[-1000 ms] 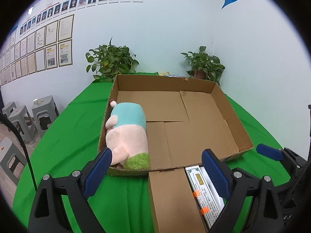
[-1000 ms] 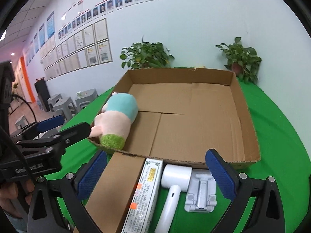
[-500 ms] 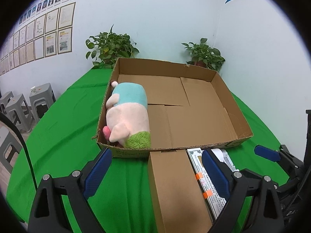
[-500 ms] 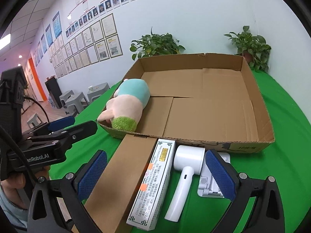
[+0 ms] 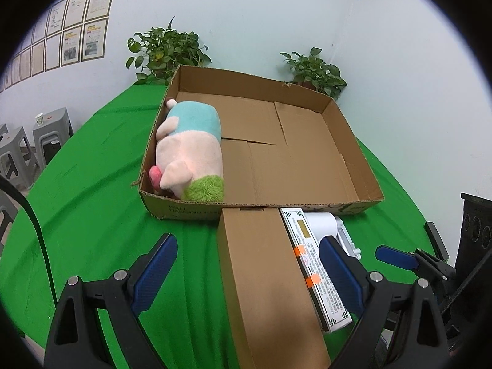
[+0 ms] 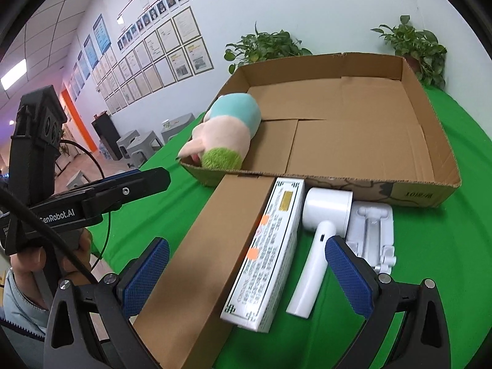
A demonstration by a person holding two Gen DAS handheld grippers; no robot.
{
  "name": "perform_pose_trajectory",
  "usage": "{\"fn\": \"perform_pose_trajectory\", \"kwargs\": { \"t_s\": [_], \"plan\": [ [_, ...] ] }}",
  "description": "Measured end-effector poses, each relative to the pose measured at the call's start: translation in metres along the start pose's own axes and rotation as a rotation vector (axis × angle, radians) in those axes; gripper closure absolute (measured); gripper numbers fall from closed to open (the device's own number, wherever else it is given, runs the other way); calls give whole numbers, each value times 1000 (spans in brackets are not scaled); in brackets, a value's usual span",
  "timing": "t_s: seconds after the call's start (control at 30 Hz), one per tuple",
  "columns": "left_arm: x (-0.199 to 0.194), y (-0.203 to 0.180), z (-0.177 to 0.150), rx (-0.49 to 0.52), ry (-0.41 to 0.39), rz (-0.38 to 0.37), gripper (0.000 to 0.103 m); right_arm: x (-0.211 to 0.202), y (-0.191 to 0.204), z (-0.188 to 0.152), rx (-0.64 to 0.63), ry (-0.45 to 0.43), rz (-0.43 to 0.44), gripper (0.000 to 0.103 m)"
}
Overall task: Organize objects
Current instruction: 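Move the right gripper back toward the long brown cardboard box, then grasp the long brown cardboard box with the left gripper and lift it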
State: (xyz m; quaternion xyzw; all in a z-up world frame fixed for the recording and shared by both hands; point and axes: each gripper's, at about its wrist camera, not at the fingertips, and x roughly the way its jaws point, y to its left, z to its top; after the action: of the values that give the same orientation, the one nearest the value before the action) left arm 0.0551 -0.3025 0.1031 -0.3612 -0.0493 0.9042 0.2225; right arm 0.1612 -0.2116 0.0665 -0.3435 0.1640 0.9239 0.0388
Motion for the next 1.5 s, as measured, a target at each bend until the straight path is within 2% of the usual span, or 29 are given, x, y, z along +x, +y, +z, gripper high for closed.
{"fn": "perform_pose_trajectory", "kwargs": {
  "t_s": [0.13, 0.4, 0.57, 0.7, 0.83, 0.9, 1.03, 1.07, 1.27, 1.4, 1.43, 1.47, 1.5],
  "plan": [
    [2, -4, -8, -2, 21, -16, 9, 1, 1, -5, 0, 11, 4, 1],
    [13, -8, -31, -45, 105, -85, 9, 12, 1, -32, 48, 83, 86, 1],
    [22, -10, -44, -64, 151, -112, 9, 16, 9, -46, 26, 116, 120, 1],
    [29, -9, -52, -75, 182, -108, 10, 26, 10, -50, 26, 135, 160, 1],
    [35, -5, -58, -97, 215, -131, 10, 31, 22, -51, -10, 146, 210, 4],
    [37, -4, -60, -99, 230, -132, 15, 36, 27, -52, -27, 156, 220, 5],
    [42, 2, -68, -118, 275, -134, 18, 43, 24, -55, -1, 188, 244, 16],
    [42, 3, -70, -122, 282, -136, 18, 43, 23, -55, 1, 189, 252, 17],
    [44, 10, -83, -175, 322, -214, 19, 56, 22, -56, 42, 255, 322, 14],
    [46, 7, -86, -167, 339, -250, 19, 81, 28, -58, 63, 298, 298, 12],
    [47, 5, -88, -174, 350, -265, 19, 86, 30, -60, 70, 305, 304, 10],
    [47, 4, -89, -179, 355, -268, 19, 92, 32, -59, 76, 314, 309, 1],
    [46, 6, -90, -177, 357, -275, 19, 97, 33, -58, 74, 316, 297, 0]
  ]
}}
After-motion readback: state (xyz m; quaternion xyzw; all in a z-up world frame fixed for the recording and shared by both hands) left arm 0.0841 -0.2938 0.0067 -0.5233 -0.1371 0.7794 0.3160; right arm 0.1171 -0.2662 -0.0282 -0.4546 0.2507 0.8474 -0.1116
